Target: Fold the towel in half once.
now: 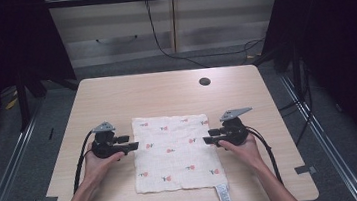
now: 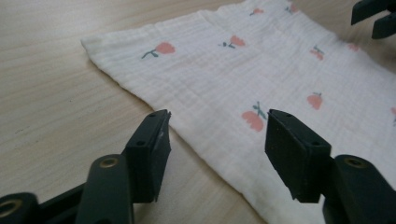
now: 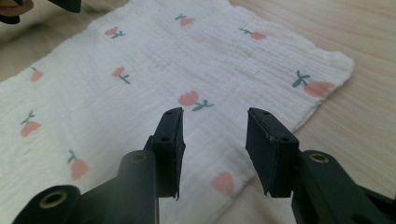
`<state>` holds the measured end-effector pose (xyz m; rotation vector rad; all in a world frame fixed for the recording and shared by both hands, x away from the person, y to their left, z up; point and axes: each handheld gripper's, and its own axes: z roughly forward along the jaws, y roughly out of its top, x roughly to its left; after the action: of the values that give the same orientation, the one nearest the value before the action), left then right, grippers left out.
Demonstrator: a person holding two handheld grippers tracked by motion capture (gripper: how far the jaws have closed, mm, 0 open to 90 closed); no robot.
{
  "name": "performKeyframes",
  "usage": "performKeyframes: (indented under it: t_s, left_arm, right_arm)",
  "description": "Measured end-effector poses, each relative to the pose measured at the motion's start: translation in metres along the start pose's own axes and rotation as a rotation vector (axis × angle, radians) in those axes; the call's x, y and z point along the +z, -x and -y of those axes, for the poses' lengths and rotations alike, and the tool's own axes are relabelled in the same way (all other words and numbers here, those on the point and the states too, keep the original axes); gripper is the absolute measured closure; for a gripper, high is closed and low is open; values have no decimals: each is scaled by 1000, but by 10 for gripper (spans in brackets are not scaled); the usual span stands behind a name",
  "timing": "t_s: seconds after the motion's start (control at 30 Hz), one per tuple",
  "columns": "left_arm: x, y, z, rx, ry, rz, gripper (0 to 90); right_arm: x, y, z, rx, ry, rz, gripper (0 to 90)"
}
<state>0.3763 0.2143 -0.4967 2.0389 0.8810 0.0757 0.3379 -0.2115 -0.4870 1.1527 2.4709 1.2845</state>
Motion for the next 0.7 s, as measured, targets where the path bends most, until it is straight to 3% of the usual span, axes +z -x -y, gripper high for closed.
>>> performKeyframes:
  t_s: [0.07, 0.1, 0.27, 0.5, 0.53, 0.7]
  left_arm:
    - [2, 0, -1, 3, -7, -9, 434]
    - [7, 1, -6, -7, 26, 5, 458]
    - [17, 11, -8, 57, -13, 23, 525]
    - [25, 17, -2, 94, -61, 6, 681]
    - [25, 18, -1, 99, -60, 3, 702]
    - [25, 21, 1, 109, -61, 1, 774]
  right_arm:
    - [3, 1, 0, 3, -7, 3, 576]
    - [8, 2, 0, 18, 0, 5, 570]
    - [14, -2, 2, -12, -24, 14, 569]
    - [21, -3, 8, -47, -58, 41, 680]
    - [20, -4, 8, -46, -66, 35, 724]
    - [14, -7, 13, -54, -78, 34, 781]
